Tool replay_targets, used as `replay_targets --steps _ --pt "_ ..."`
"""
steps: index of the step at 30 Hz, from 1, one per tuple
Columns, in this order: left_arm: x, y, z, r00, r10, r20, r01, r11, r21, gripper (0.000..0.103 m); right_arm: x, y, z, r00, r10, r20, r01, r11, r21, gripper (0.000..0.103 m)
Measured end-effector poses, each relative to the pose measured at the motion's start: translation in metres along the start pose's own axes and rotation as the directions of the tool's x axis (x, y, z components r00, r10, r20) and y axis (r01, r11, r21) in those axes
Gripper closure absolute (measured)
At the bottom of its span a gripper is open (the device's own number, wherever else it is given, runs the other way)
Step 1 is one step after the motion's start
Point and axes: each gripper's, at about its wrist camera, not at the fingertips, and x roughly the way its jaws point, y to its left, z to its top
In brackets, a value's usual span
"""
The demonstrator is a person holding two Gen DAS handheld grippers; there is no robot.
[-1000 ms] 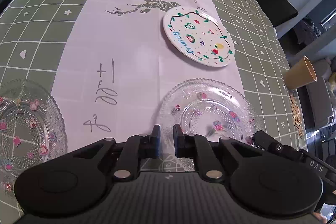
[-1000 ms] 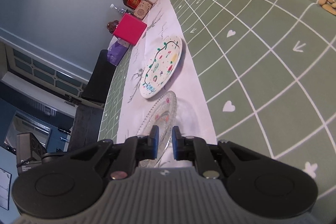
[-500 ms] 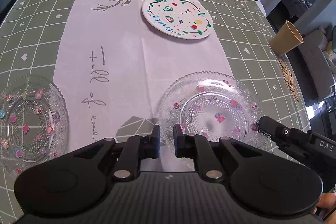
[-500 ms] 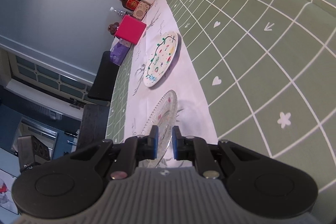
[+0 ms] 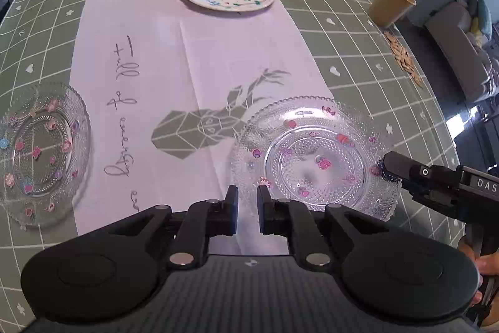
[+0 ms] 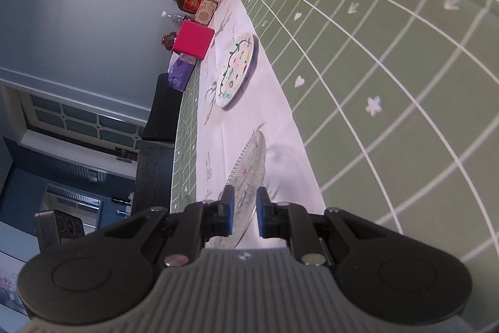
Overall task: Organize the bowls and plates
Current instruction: 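Lift the glass plate with both grippers and carry it beside the bowl stack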
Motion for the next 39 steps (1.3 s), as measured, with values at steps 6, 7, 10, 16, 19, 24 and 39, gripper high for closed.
replay_targets --steps 6,7,10,16,19,24,39 --pt "-0.007 -0.027 -0.023 0.990 -0.123 -0.066 0.131 0.983 0.126 0.100 -0.013 -0.013 -0.023 0.998 0.031 -0.059 -0.027 0.998 0.055 0.093" --pt "-0.011 -0.035 -0.026 0.991 -0.119 -0.059 0.127 0.980 0.155 0.100 -0.014 -0.013 -0.027 0.997 0.034 -0.068 -0.029 0.998 0.064 0.093" --pt "-0.018 -0.053 -0.037 0.998 -0.061 -0.010 0.062 0.970 0.235 0.100 -0.015 -0.009 -0.037 0.998 -0.001 -0.062 0.002 1.000 0.020 0.095" --pt "-0.018 -0.050 -0.041 0.999 -0.035 -0.006 0.035 0.977 0.211 0.100 -0.021 -0.021 -0.044 0.996 -0.010 -0.092 0.015 0.998 0.057 0.098" --pt "-0.023 -0.045 -0.043 1.000 -0.018 0.008 0.016 0.982 0.187 0.100 -0.026 -0.021 -0.045 0.995 -0.015 -0.103 0.021 0.998 0.055 0.098" --pt "-0.034 -0.045 -0.050 1.000 -0.014 0.019 0.010 0.979 0.202 0.098 -0.027 -0.024 -0.043 0.995 -0.009 -0.102 0.012 0.999 0.034 0.103" --pt "-0.056 -0.024 -0.055 0.996 0.005 0.086 -0.017 0.989 0.144 0.093 -0.015 -0.029 -0.034 0.993 -0.053 -0.104 0.059 0.997 0.057 0.096"
